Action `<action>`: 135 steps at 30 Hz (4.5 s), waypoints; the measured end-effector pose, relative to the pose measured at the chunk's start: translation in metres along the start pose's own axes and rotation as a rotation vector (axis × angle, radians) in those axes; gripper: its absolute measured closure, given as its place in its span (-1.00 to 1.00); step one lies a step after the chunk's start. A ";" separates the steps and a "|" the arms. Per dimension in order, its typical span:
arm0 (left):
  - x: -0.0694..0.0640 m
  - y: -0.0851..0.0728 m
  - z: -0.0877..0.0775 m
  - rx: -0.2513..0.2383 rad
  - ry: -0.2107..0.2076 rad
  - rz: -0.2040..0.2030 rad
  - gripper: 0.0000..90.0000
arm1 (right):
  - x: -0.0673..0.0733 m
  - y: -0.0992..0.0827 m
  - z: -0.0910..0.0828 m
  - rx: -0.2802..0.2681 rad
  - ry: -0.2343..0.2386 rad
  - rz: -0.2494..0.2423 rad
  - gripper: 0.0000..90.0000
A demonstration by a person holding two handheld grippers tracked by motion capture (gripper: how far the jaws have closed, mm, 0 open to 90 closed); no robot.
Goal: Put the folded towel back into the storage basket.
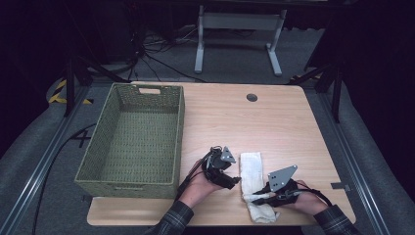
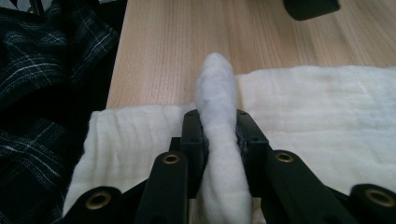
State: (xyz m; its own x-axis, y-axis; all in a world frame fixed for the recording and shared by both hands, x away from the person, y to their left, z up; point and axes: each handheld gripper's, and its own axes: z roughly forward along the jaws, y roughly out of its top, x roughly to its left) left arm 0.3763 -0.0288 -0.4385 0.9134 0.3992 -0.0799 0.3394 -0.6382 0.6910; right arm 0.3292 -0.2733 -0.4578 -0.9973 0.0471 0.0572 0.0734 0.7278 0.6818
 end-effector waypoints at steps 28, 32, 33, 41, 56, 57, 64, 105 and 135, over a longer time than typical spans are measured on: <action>0.036 0.059 0.054 -0.015 -0.050 0.111 -0.53 | -0.002 0.000 0.000 -0.003 0.016 0.002 0.70; 0.039 0.063 0.064 0.000 -0.066 0.123 -0.55 | -0.003 -0.001 0.000 -0.004 0.018 0.001 0.70; 0.040 0.063 0.068 0.003 -0.068 0.127 -0.55 | -0.003 -0.001 0.000 -0.004 0.018 0.001 0.70; 0.040 0.057 0.079 0.044 -0.077 0.129 -0.55 | -0.003 -0.001 0.000 -0.006 0.021 -0.001 0.70; 0.032 0.052 0.071 0.076 -0.131 0.176 0.25 | -0.003 -0.001 0.000 -0.008 0.023 0.003 0.70; 0.031 0.052 0.070 0.076 -0.135 0.171 0.30 | -0.003 -0.001 0.000 -0.008 0.024 0.004 0.70; 0.030 0.048 0.070 0.054 -0.176 0.157 0.66 | -0.004 -0.001 0.000 -0.009 0.026 0.008 0.70; 0.023 0.083 -0.062 -0.069 0.024 0.098 0.76 | -0.035 0.099 -0.040 -0.169 -0.029 0.065 0.74; 0.093 0.031 -0.186 -0.157 0.136 0.096 0.76 | -0.064 0.241 0.011 -0.216 -0.030 0.004 0.74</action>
State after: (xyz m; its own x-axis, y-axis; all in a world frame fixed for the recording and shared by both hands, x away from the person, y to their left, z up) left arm 0.4298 0.1108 -0.2907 0.8976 0.4333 0.0813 0.2038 -0.5713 0.7950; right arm 0.4109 -0.0933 -0.3048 -0.9965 0.0724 0.0411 0.0749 0.5641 0.8223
